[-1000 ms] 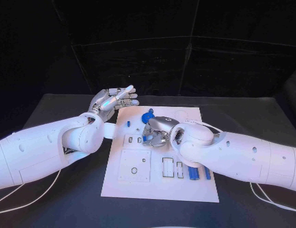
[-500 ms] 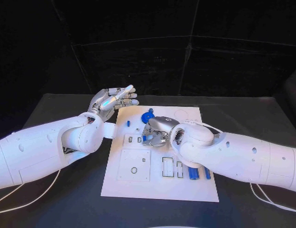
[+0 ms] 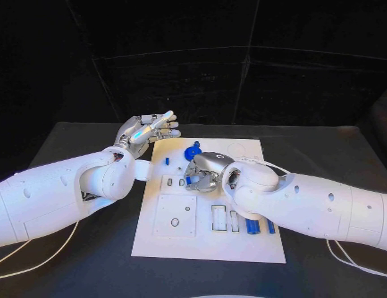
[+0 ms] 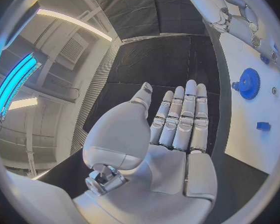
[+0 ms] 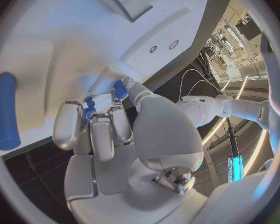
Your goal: Assemble the parts on the task board
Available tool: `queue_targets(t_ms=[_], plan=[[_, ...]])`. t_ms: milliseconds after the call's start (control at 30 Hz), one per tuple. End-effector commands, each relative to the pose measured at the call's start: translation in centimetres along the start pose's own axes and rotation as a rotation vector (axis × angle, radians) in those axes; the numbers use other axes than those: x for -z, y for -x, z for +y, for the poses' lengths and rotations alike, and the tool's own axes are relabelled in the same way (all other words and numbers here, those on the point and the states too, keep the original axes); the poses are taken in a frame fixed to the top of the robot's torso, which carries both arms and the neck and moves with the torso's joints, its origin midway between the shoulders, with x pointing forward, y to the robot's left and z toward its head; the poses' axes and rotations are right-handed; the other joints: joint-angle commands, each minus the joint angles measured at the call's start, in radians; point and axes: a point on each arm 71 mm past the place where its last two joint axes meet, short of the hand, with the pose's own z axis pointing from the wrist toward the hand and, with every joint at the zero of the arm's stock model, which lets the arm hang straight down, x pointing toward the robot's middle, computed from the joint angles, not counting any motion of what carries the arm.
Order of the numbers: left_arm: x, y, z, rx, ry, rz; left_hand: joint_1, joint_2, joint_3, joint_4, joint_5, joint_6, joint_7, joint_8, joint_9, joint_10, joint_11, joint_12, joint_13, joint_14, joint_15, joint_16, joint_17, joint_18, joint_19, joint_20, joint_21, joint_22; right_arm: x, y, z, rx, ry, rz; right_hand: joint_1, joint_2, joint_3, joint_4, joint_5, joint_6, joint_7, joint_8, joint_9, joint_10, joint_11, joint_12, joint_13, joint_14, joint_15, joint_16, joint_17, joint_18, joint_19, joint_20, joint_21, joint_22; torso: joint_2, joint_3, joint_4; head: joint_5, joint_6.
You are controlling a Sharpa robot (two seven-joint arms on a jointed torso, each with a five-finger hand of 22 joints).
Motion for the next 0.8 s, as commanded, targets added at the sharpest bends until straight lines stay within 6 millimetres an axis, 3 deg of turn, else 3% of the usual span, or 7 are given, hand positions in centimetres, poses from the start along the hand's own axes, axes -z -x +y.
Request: queue_targets(t_ms=[33,333,467,600,700,800], plan=[[0.0,-0.1,-0.1,0.002,-0.006,0.01,-0.001,0.009,-0.001,-0.005,0.004,0.004,0.002,-0.004,0.0,0.008,0.0,-0.004,0.0,-0.002,-0.005,-0.005,0.001,0.015,-0.007,0.0,-0.003,-0.001,0.0,-0.5,-0.5,0.008,-0.03,0.016,0.002,-0.011,-0.008,0.0,0.004,-0.008,0.0,-0.006,0.0,-0.01,-0.001,-0.008,0.022,0.082,0.009,-0.002,0.15,-0.008,0.0,0.009,-0.004,-0.001,-0.001,-0.0003,0.0,0.0,0.0],[-0.1,-0.1,-0.1,0.002,-0.005,0.01,-0.001,0.009,-0.001,-0.005,0.004,0.004,0.002,-0.004,0.0,0.008,0.0,-0.004,0.0,-0.002,-0.005,-0.005,0.001,0.015,-0.007,0.0,-0.003,-0.001,0.0,-0.4,-0.4,0.002,-0.026,0.002,0.001,-0.015,-0.012,0.001,0.004,-0.014,0.001,-0.008,0.001,-0.016,0.0,-0.013,0.015,0.082,0.01,-0.003,0.15,-0.008,-0.001,0.01,-0.005,-0.003,0.0,0.0001,-0.0004,-0.001,-0.001],[-0.1,-0.1,-0.1,0.002,-0.005,0.011,-0.001,0.009,-0.001,-0.005,0.004,0.004,0.002,-0.004,0.0,0.008,0.0,-0.004,0.0,-0.002,-0.005,-0.005,0.001,0.015,-0.007,0.0,-0.003,-0.001,0.1,-0.2,-0.3,-0.007,-0.017,-0.022,-0.004,-0.027,-0.026,0.007,-0.004,-0.035,0.005,-0.015,0.001,-0.02,0.004,-0.016,0.01,0.081,0.014,-0.003,0.149,-0.008,-0.002,0.013,-0.006,-0.004,0.0,-0.0001,-0.0002,-0.002,0.0],[-0.1,0.0,-0.1,0.002,-0.004,0.01,-0.001,0.009,-0.001,-0.006,0.003,0.004,0.002,-0.005,0.0,0.008,0.0,-0.005,0.0,-0.001,-0.005,-0.007,0.001,0.015,-0.007,0.0,-0.003,-0.002,0.4,0.3,-0.1,-0.038,0.042,-0.078,-0.009,-0.065,-0.092,0.035,0.016,-0.105,0.022,-0.037,0.0,-0.02,0.018,-0.012,0.011,0.081,0.026,-0.003,0.15,-0.008,-0.001,0.023,-0.006,-0.004,0.0,0.0007,-0.0002,-0.002,-0.001],[-0.1,0.1,-0.1,0.0,-0.002,0.009,0.0,0.01,0.0,-0.008,0.003,0.011,-0.005,-0.002,0.001,0.016,-0.004,-0.003,0.001,0.005,-0.007,-0.006,0.004,0.016,-0.003,-0.001,-0.001,-0.002,0.9,0.6,0.1,-0.073,0.12,-0.1,0.011,-0.063,-0.12,0.044,0.017,-0.126,0.023,-0.034,0.002,-0.018,0.021,-0.008,0.014,0.082,0.029,-0.001,0.154,-0.009,0.001,0.027,-0.004,0.0,-0.001,0.0014,-0.0006,-0.002,-0.001],[-0.1,0.3,0.0,-0.015,0.002,0.013,-0.002,0.013,0.0,-0.011,0.003,0.032,-0.019,0.003,0.001,0.041,-0.018,-0.001,0.002,0.054,-0.024,0.012,0.019,0.016,0.039,-0.017,0.022,0.007,1.9,1.0,0.3,-0.113,0.213,-0.126,0.028,-0.059,-0.138,0.047,0.019,-0.139,0.02,-0.03,0.003,-0.017,0.019,-0.005,0.016,0.082,0.027,-0.001,0.154,-0.009,0.001,0.027,-0.004,0.002,-0.002,0.0008,-0.0016,-0.001,0.0]])
